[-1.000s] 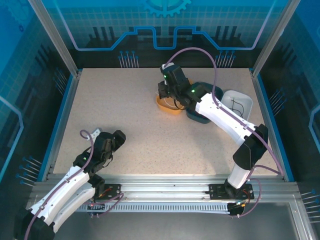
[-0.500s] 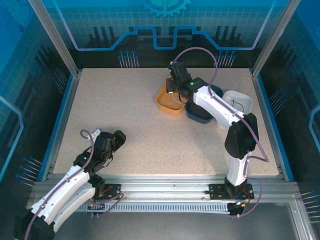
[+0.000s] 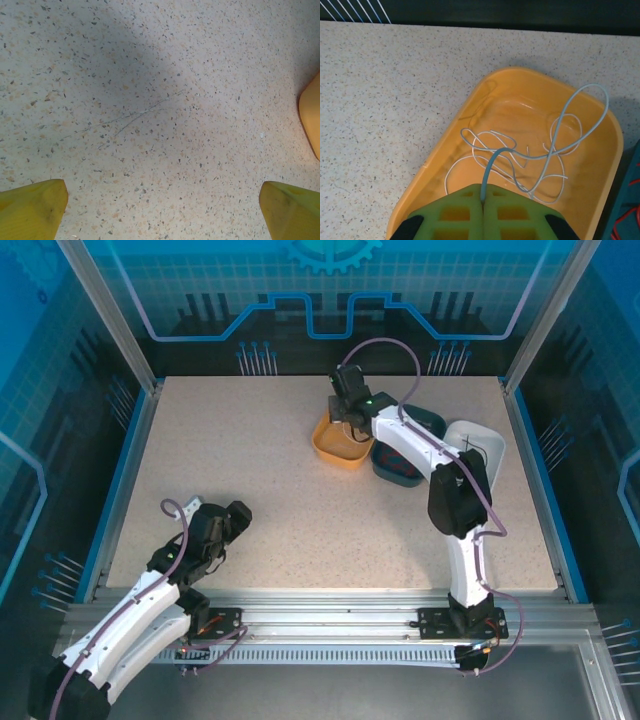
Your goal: Untangle the cables
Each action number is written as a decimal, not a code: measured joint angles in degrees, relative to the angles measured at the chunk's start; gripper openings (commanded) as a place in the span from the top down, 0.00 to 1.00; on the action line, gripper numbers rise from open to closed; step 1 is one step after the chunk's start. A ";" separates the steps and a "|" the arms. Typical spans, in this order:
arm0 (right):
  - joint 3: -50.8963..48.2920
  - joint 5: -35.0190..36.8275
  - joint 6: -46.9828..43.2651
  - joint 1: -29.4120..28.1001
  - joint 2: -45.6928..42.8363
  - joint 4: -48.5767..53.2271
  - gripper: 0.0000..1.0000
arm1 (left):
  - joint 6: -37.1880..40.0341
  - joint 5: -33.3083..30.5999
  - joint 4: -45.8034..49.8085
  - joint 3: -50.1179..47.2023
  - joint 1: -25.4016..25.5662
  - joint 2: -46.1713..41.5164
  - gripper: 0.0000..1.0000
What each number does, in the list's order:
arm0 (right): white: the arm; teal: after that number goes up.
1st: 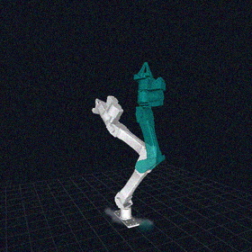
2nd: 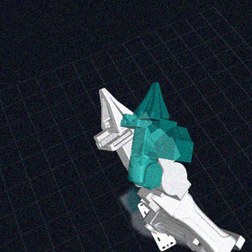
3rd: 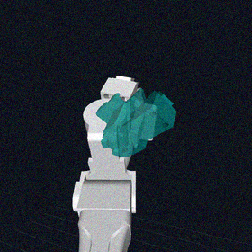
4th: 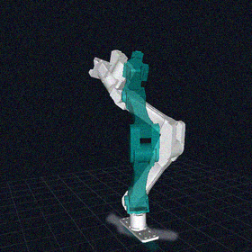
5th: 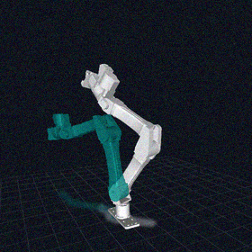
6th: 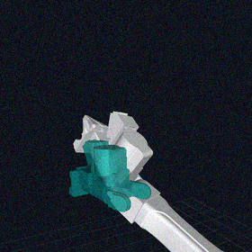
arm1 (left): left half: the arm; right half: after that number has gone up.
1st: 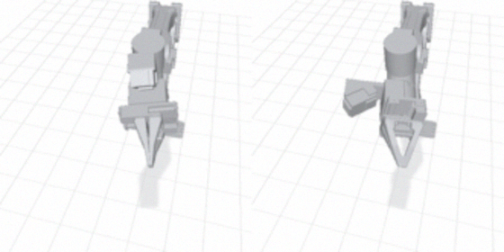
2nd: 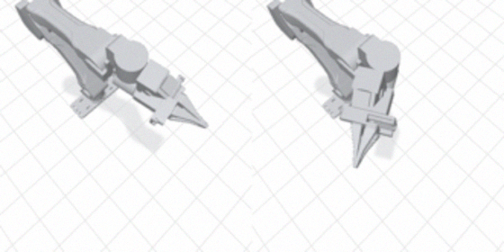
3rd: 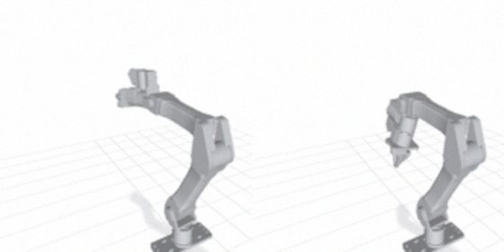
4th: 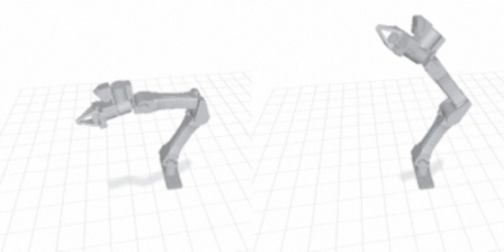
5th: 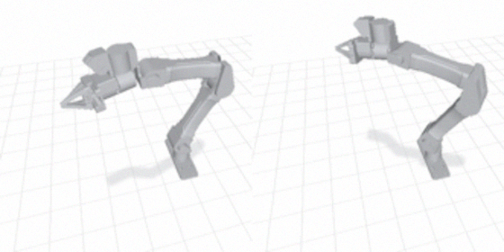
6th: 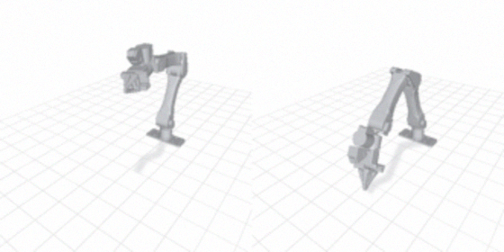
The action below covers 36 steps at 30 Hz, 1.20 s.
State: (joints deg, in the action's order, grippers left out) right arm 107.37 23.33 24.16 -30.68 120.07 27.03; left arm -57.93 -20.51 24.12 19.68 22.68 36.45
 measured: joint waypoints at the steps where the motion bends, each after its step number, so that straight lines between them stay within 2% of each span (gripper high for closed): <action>1: 0.00 -0.04 0.37 0.00 0.35 0.00 0.94 | 0.00 0.00 -0.02 0.00 -0.02 0.00 0.01; 19: 1.88 -0.20 2.45 1.14 6.19 3.06 0.76 | 0.96 0.83 0.07 0.00 -0.04 -0.02 0.01; 26: 1.57 -1.31 1.95 1.11 5.64 3.50 0.64 | 1.05 0.83 0.09 0.02 -0.07 -0.02 0.01; 31: -2.43 -1.88 0.52 0.96 -0.44 3.13 0.53 | 1.36 0.81 0.33 0.09 -0.09 -0.02 0.01; 36: -12.22 -2.16 0.15 0.28 -12.76 0.09 0.41 | 2.82 0.70 1.38 0.59 -0.09 -0.04 0.01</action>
State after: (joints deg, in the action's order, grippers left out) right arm 95.15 21.17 24.32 -30.39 107.31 27.11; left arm -55.11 -19.81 25.50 20.27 22.59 36.40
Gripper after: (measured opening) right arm 0.552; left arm 0.992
